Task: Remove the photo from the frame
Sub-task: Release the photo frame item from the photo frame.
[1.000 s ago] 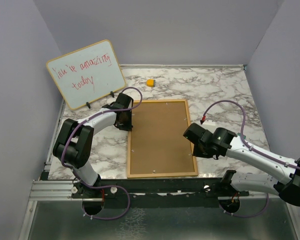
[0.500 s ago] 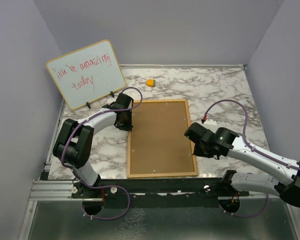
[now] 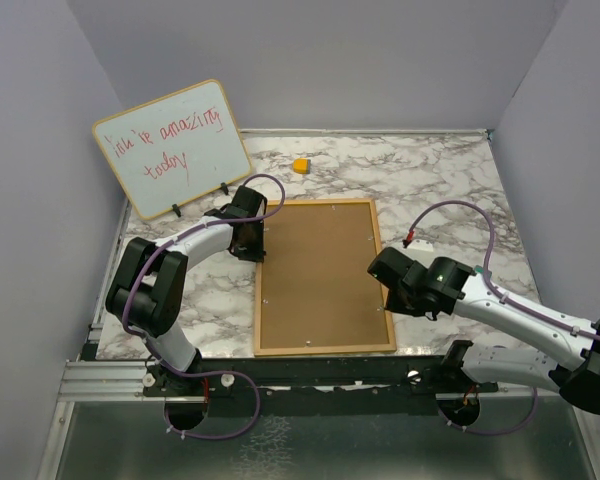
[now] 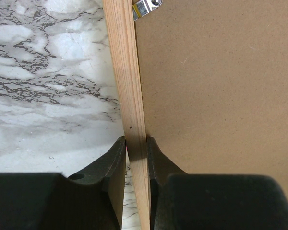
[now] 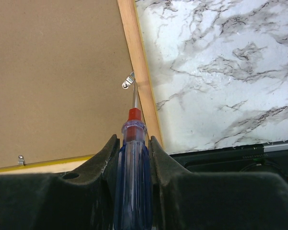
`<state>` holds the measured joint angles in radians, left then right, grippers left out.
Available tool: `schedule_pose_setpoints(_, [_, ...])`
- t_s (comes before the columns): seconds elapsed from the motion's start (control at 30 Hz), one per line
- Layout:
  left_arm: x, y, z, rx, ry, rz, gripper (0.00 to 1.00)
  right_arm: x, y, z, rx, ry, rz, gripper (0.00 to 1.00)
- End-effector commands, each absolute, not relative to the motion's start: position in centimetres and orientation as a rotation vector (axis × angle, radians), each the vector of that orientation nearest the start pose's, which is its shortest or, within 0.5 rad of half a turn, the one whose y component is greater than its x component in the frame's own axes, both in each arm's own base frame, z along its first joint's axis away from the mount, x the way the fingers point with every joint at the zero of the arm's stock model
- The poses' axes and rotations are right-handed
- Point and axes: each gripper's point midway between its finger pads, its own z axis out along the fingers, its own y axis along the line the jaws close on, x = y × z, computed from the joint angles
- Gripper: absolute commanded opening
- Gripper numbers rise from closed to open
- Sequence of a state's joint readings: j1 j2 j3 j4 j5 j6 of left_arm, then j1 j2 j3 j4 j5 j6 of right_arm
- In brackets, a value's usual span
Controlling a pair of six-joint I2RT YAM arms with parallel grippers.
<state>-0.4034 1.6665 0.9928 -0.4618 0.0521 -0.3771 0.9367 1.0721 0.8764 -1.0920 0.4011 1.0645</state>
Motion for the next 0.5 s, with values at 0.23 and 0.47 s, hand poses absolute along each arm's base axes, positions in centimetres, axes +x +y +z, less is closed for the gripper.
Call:
schedule_pose_setpoints(0.23, [29.1,-15.4,1.4,0.118,2.811,-0.257,0.0,15.1,13.9,10.8,0.285,2.599,0.039,0.01])
schedule_pose_setpoints(0.47, [29.1,-15.4,1.3,0.121,2.813,-0.256,0.0,15.4,14.1,11.8,0.277,2.584,0.065,0.0])
